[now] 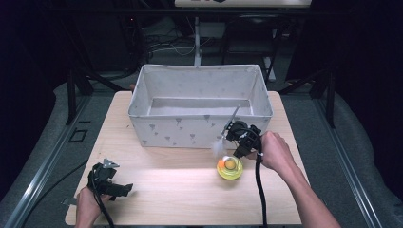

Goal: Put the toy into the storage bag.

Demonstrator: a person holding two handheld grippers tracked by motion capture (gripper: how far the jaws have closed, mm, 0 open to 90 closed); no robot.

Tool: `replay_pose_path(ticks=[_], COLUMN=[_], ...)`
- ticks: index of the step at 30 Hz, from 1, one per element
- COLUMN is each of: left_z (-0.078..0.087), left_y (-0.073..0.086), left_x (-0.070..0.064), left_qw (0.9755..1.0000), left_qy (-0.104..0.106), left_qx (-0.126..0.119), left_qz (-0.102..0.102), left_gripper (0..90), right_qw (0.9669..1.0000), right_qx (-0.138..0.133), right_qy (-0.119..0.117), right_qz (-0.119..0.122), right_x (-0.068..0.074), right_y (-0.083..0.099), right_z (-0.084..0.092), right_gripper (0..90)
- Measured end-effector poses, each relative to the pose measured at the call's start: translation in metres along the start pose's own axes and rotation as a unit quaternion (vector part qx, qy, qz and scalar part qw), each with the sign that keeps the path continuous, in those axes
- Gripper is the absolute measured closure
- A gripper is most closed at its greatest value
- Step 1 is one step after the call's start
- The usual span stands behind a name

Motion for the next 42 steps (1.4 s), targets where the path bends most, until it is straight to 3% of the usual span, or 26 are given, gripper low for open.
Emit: replay_pose_path(ticks=[9, 28, 42], left_z=[0.001, 0.002, 0.0], left_y=[0.0, 0.0, 0.0], left_x=[0.001, 0.002, 0.001], left_qw=[1.0, 1.0, 0.9999], left_qy=[-0.001, -0.003, -0.005], left_qx=[0.001, -0.006, 0.003], left_qz=[-0.001, -0.001, -0.013], left_gripper=[0.0, 0.0, 0.0], right_qw=[1.0, 0.9997, 0.9997], right_qx=[-0.008, -0.022, -0.025], right_qy=[-0.001, 0.003, -0.001], right_qz=[0.005, 0.006, 0.009], right_x=[0.0, -0.004, -0.008], right_y=[-0.005, -0.008, -0.009], right_z=[0.004, 0.031, 0.049], right_gripper=[88.1, 88.1, 88.2])
Point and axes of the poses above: each handheld gripper's, and its own axes: z roughly backward along the jaws, y roughly out of its underside, x roughly to its left, the point moved 6 cm from there along -z, roughly forward along the jaws, and after that the axes turned 7 degrees about y, right-handed, at the moved point
